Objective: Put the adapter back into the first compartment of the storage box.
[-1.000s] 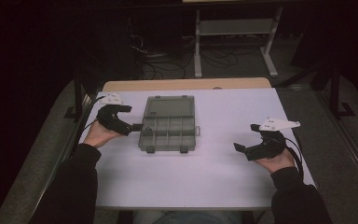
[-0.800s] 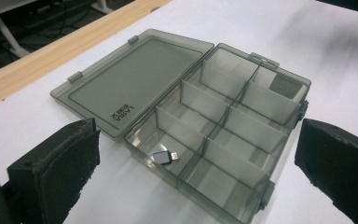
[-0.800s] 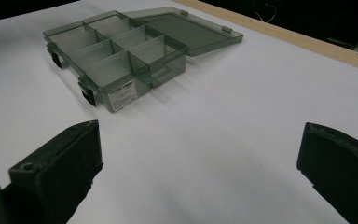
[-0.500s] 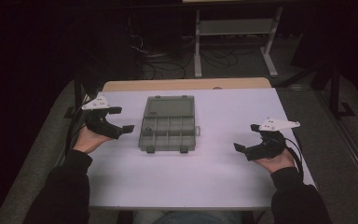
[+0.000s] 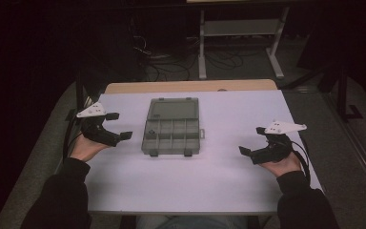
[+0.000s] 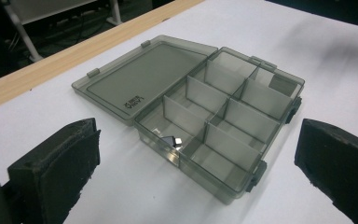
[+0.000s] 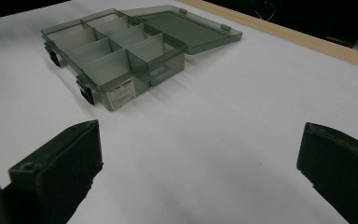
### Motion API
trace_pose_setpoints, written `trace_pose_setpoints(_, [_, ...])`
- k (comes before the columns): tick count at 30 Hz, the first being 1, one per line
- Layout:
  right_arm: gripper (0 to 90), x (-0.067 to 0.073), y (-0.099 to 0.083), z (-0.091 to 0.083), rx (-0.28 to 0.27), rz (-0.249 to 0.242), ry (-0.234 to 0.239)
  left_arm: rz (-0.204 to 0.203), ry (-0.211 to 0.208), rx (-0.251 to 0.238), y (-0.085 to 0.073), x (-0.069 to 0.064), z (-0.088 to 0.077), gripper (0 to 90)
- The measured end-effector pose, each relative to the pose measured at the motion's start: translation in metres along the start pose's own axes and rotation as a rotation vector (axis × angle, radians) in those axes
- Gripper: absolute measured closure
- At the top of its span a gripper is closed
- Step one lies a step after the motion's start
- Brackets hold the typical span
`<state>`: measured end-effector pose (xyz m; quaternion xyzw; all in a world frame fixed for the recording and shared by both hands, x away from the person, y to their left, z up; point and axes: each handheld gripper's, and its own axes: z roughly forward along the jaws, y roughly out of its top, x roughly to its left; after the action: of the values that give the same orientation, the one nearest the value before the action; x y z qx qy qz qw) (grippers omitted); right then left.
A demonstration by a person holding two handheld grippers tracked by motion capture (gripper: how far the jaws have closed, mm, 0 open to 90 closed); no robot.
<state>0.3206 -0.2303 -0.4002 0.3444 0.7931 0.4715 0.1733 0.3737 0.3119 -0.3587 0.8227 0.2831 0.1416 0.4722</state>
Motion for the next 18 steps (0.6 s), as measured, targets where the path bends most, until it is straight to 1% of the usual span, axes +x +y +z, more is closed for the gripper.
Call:
trace_pose_setpoints(7, [0.0,0.000,0.000,0.000,0.003,-0.001,-0.001,-0.005,0.017,-0.019,-0.006,-0.001,-0.008,0.0])
trace_pose_setpoints(12, [0.0,0.000,0.000,0.001,0.006,0.003,-0.001,-0.010,0.019,-0.037,-0.010,-0.003,-0.013,0.0])
trace_pose_setpoints(15, [0.0,0.000,0.000,0.001,0.007,0.003,-0.001,-0.018,0.018,-0.039,-0.014,-0.004,-0.015,0.0])
trace_pose_setpoints(18, [0.0,0.000,0.000,0.001,0.008,0.001,-0.002,-0.016,0.021,-0.044,-0.018,-0.006,-0.016,0.0])
